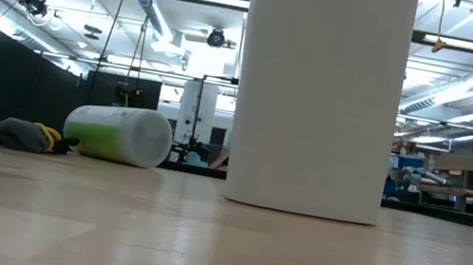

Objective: Place trash/remove bag and relplace
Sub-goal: Put the gray trash bag into the trash bin

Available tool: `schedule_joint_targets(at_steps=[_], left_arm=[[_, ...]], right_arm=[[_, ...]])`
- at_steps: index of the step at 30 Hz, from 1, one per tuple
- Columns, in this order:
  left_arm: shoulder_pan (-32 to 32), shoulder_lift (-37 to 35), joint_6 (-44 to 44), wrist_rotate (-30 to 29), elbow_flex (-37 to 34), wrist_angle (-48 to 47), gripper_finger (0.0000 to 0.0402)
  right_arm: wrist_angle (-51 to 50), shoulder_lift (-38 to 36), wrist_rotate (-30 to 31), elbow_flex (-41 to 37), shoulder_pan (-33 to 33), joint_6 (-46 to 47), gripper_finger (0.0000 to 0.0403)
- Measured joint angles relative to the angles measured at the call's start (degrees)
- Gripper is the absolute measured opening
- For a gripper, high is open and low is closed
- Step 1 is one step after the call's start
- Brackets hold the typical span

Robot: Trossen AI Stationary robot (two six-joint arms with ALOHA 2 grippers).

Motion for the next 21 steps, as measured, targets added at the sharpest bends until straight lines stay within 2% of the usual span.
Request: schedule_joint_targets(at_steps=[6,11,16,21], left_arm=[[-0.46,1.80,-3.43,-3.49,-0.04,2.54,0.0000],[-1.63,3.55,-2.55,-0.39,0.09,4.49,0.0000],[-1.81,5.69,-5.53,-3.57,-0.06,6.66,0.0000],[-2.21,6.92,-6.60,-4.15,0.03,10.29,0.0000]], right_arm=[[-0.14,-0.46,-0.03,0.02,-0.02,-0.02,0.0000],[-1.41,-0.57,-0.05,0.00,-0.02,-0.02,0.0000],[-2.57,-0.57,0.02,0.00,-0.02,0.02,0.0000],[-3.34,-0.69,0.42,0.00,-0.02,0.08,0.0000]])
